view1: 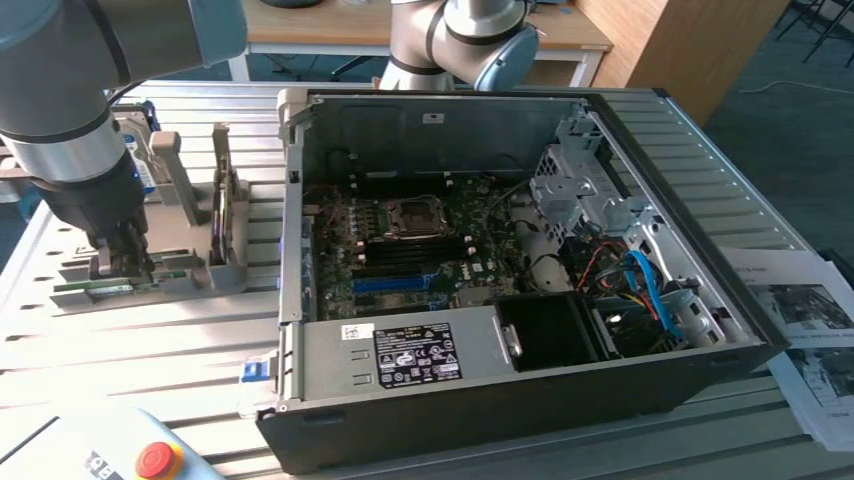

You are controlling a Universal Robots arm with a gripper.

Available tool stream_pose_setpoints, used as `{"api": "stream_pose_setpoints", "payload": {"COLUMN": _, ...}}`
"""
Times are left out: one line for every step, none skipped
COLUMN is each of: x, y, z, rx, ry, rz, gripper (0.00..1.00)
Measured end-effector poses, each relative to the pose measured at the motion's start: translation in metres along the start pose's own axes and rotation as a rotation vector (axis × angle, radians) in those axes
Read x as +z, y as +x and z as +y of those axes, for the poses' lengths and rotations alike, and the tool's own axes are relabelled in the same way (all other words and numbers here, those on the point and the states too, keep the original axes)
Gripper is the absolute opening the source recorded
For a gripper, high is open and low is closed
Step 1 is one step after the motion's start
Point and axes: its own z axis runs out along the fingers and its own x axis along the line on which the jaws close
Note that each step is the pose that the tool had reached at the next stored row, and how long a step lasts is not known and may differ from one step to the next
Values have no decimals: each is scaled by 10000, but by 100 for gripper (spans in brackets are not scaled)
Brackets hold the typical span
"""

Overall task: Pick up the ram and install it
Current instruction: 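Pick up the ram and move it above insertion slot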

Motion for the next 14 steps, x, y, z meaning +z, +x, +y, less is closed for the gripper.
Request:
{"api": "stream_pose_setpoints", "payload": {"x": 0, "y": 0, "z": 0, "rx": -1, "ry": 0, "rz": 0, "gripper": 23}}
{"api": "stream_pose_setpoints", "payload": {"x": 0, "y": 0, "z": 0, "rx": -1, "ry": 1, "rz": 0, "gripper": 23}}
{"api": "stream_pose_setpoints", "payload": {"x": 0, "y": 0, "z": 0, "rx": -1, "ry": 1, "rz": 0, "gripper": 23}}
{"api": "stream_pose_setpoints", "payload": {"x": 0, "y": 0, "z": 0, "rx": -1, "ry": 1, "rz": 0, "gripper": 23}}
{"api": "stream_pose_setpoints", "payload": {"x": 1, "y": 0, "z": 0, "rx": 0, "ry": 1, "rz": -1, "gripper": 23}}
{"api": "stream_pose_setpoints", "payload": {"x": 0, "y": 0, "z": 0, "rx": 0, "ry": 1, "rz": 0, "gripper": 23}}
{"api": "stream_pose_setpoints", "payload": {"x": 0, "y": 0, "z": 0, "rx": 0, "ry": 1, "rz": 0, "gripper": 23}}
{"api": "stream_pose_setpoints", "payload": {"x": 0, "y": 0, "z": 0, "rx": 0, "ry": 0, "rz": 0, "gripper": 23}}
{"api": "stream_pose_setpoints", "payload": {"x": 0, "y": 0, "z": 0, "rx": 0, "ry": 1, "rz": -1, "gripper": 23}}
{"api": "stream_pose_setpoints", "payload": {"x": 0, "y": 0, "z": 0, "rx": 0, "ry": 1, "rz": 0, "gripper": 23}}
{"api": "stream_pose_setpoints", "payload": {"x": 0, "y": 0, "z": 0, "rx": 0, "ry": 1, "rz": 0, "gripper": 23}}
{"api": "stream_pose_setpoints", "payload": {"x": 0, "y": 0, "z": 0, "rx": 0, "ry": 1, "rz": 0, "gripper": 23}}
{"api": "stream_pose_setpoints", "payload": {"x": 0, "y": 0, "z": 0, "rx": 0, "ry": 1, "rz": 0, "gripper": 23}}
{"api": "stream_pose_setpoints", "payload": {"x": 1, "y": 0, "z": 0, "rx": 0, "ry": 1, "rz": -1, "gripper": 23}}
